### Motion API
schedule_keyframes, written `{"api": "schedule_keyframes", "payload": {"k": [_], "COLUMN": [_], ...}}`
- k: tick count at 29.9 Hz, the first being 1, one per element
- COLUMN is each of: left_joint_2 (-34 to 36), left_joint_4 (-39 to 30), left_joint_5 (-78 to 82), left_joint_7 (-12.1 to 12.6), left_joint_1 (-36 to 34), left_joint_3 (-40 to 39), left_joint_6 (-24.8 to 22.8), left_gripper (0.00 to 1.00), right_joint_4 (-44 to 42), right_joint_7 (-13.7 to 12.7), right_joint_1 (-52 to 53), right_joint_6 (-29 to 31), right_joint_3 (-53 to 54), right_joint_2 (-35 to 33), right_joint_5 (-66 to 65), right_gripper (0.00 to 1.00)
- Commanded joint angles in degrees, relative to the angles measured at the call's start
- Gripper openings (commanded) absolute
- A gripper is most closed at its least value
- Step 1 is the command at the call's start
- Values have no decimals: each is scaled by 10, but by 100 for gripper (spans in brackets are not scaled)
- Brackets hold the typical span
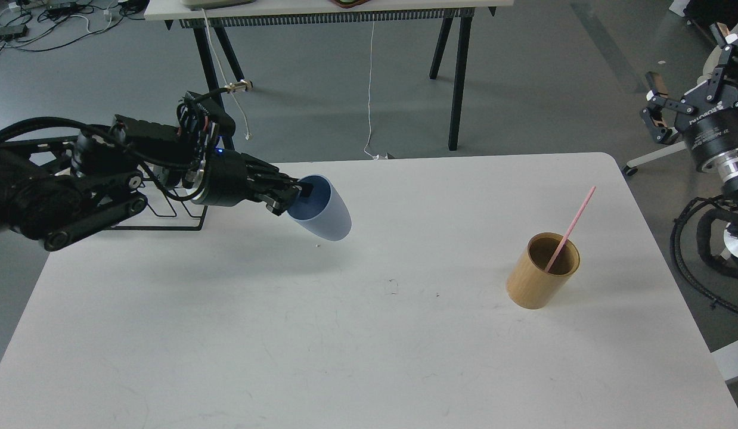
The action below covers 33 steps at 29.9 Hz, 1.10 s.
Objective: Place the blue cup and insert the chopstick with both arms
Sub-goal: 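Lift the blue cup with the left gripper and carry it toward table center, then set the blue cup upright on the table with the left gripper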
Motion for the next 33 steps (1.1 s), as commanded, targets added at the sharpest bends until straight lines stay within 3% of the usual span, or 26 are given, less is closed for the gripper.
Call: {"api": "schedule_keyframes", "payload": {"k": [1, 10, 27, 33], "left_joint_2": [-71, -135, -235, -240], "left_joint_4": [64, 115, 161, 176], "left_joint_5": [12, 27, 27, 29], "left_joint_7": [0, 0, 0, 0], "left_joint_1": [-11, -5, 6, 16], "left_joint_3": [46, 94, 97, 97], "left_joint_6": [2, 3, 1, 2], "left_gripper": [0, 0, 0, 2], "right_joint_4": [-11, -17, -18, -18], "right_joint_7": [0, 0, 0, 0], "right_joint_1": [-6, -8, -9, -9], "right_joint_6": [5, 24, 25, 25], "right_joint_3": [1, 1, 1, 0], "right_joint_2": [-2, -11, -12, -12], "right_joint_5": [8, 12, 12, 12], "right_gripper": [96, 96, 96, 96]}}
